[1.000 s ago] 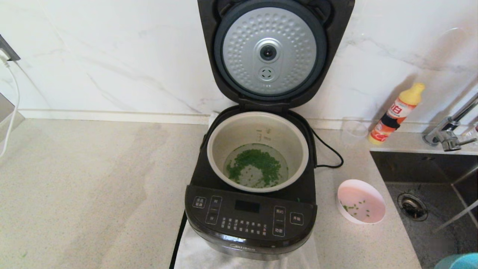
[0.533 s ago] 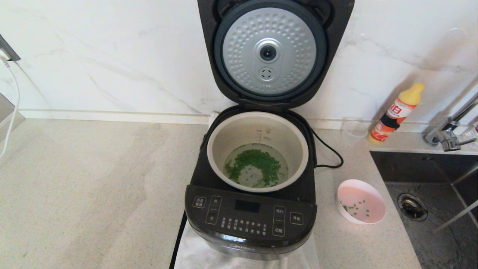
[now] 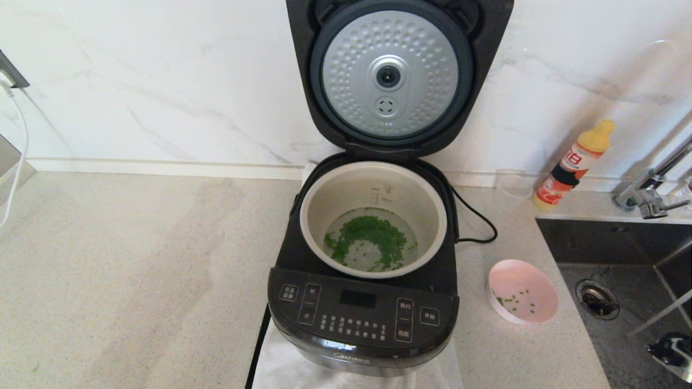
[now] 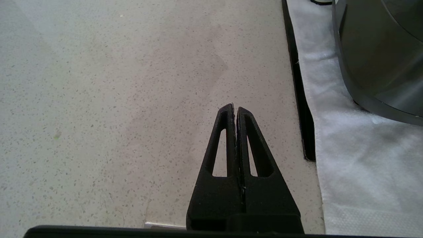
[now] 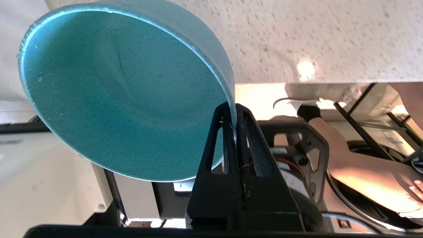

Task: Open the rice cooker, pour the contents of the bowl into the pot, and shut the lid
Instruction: Place the bowl on the table

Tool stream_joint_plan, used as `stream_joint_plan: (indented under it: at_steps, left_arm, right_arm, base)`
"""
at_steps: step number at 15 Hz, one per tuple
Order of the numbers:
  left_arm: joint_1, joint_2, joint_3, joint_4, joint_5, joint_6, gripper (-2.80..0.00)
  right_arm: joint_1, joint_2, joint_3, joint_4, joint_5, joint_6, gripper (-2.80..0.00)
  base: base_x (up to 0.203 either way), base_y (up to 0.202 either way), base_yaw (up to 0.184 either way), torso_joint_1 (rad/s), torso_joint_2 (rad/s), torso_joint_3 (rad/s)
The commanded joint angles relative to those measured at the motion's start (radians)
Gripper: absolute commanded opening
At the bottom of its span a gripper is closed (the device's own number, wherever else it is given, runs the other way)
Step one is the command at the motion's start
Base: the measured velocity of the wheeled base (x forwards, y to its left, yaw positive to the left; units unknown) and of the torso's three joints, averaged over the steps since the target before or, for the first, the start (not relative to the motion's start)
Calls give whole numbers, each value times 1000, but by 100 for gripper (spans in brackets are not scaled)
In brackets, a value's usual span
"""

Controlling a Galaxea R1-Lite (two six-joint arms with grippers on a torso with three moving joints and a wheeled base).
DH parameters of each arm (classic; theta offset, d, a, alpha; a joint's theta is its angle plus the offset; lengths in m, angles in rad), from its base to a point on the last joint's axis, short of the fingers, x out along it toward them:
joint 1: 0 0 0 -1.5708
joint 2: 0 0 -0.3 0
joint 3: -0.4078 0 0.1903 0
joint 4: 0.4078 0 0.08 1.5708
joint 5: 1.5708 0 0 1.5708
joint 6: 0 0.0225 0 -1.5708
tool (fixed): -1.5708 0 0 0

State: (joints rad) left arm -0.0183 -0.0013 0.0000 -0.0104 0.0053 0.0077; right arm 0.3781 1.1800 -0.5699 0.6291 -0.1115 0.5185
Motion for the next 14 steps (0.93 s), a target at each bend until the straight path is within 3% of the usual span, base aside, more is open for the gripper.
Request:
stream_joint_plan:
  at_steps: [1, 5, 14]
  left_arm:
    - [0, 0, 9, 0, 1, 0, -280]
    - [0, 0, 9, 0, 1, 0, -280]
    - [0, 0, 9, 0, 1, 0, -280]
  right_arm:
    - [4, 132, -8, -31, -2, 4, -280]
    - [4, 255, -3, -124, -14, 7, -280]
    - [-17, 341, 27, -335, -28, 2, -280]
  base:
    - [0, 0, 0, 0, 0, 0]
    - [0, 0, 0, 0, 0, 0]
    - [0, 0, 0, 0, 0, 0]
